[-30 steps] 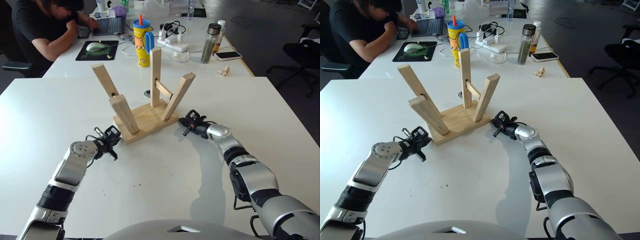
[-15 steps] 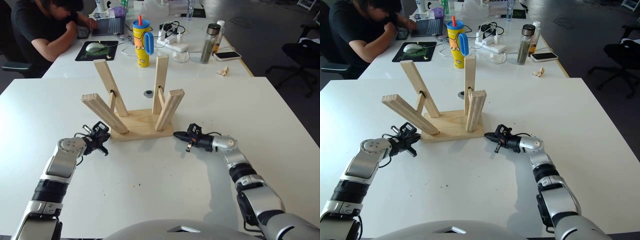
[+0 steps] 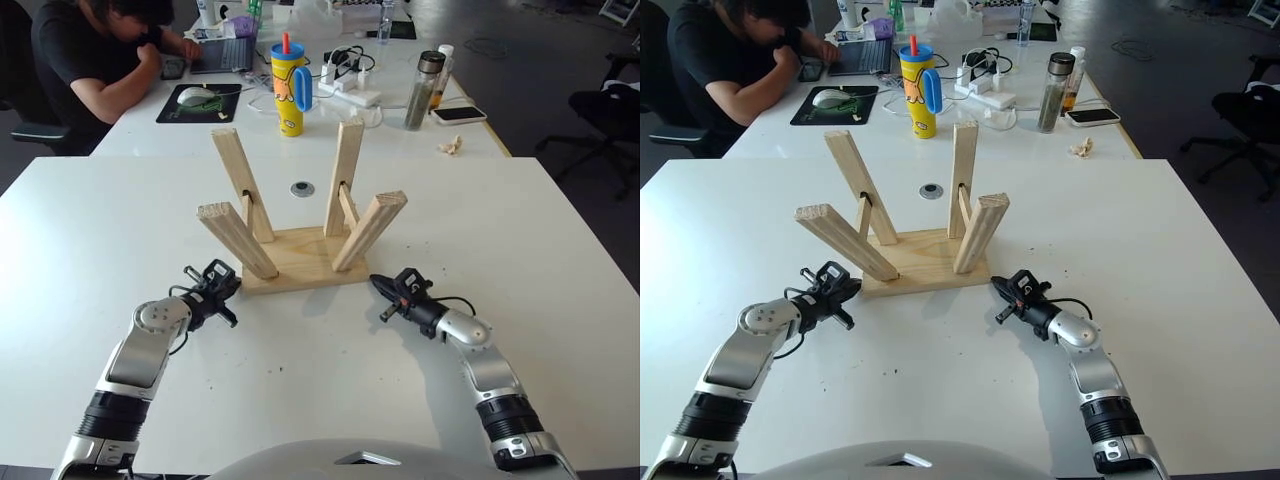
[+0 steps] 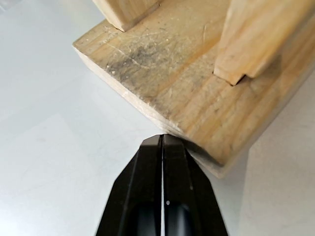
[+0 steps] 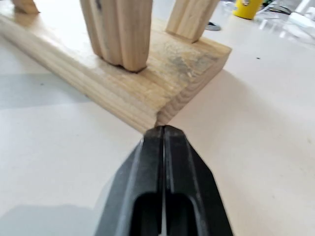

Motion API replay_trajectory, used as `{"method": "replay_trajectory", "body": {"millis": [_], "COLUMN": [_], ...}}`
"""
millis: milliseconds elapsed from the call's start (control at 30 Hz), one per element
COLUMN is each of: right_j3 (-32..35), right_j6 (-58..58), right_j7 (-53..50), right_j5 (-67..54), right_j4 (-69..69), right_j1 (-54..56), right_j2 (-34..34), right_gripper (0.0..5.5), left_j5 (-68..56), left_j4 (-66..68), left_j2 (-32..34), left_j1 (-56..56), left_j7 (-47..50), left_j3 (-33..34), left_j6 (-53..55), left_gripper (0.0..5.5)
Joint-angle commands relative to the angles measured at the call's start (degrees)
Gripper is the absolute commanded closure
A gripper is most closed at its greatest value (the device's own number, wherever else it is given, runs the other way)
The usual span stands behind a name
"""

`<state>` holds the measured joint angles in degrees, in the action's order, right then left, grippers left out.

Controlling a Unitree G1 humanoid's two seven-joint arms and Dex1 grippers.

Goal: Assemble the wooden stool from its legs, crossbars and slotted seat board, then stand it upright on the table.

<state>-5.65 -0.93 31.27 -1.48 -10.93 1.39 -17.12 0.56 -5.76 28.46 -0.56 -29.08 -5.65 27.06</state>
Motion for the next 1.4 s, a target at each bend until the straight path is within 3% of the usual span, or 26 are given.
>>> {"method": "replay_trajectory", "body": {"millis": [33,200,367,500,667,833,900,1067,1267,1400], "right_j3": [-0.34,-0.15,-4.44,-7.6,-10.38,-11.11,-9.43,-4.29,-0.3,4.95], "right_j6": [4.44,5.43,6.82,9.41,16.73,32.08,37.58,47.0,53.21,56.37], "right_j7": [-6.58,-10.11,-8.23,-6.09,1.01,8.32,9.79,12.83,15.58,13.8], "right_j5": [3.62,4.74,3.85,3.1,-4.51,-20.33,-26.06,-35.8,-43.45,-51.17], "right_j4": [-1.94,-4.14,-2.22,1.64,13.37,32.92,38.05,43.73,47.71,48.08], "right_j1": [-0.71,2.2,1.92,0.15,-1.81,-1.26,0.38,4.37,6.59,9.89], "right_j2": [1.35,1.52,4.44,5.4,4.81,-1.03,-3.5,-8.45,-13.07,-12.26], "right_gripper": [5.47,5.47,5.47,5.47,5.47,5.47,5.47,5.47,5.47,5.47], "left_j5": [4.86,5.74,4.71,2.46,-8.38,-25.22,-30.97,-43.31,-55.15,-57.77], "left_j4": [-1.19,-4.72,-5.79,-8.2,-16.34,-29.39,-31.5,-34.58,-35.57,-32.26], "left_j2": [-0.43,-0.65,-2.39,-3.79,-6.44,-4.67,-0.97,7.84,10.59,12.42], "left_j1": [6.39,9.77,8.61,6.87,6.38,2.41,0.58,-0.7,-4.99,-8.07], "left_j7": [7.44,9.31,5.9,1.86,-4.49,-10.69,-14.15,-21.83,-21.94,-21.57], "left_j3": [1.19,0.53,-5.29,-9.93,-9.33,-3.11,1.45,10.01,16.75,20.92], "left_j6": [4.04,4.87,3.4,4.36,6.73,17.55,21.75,30.05,35.77,36.49], "left_gripper": [5.5,5.5,5.5,5.5,5.5,5.5,5.5,5.5,5.5,5.5]}}
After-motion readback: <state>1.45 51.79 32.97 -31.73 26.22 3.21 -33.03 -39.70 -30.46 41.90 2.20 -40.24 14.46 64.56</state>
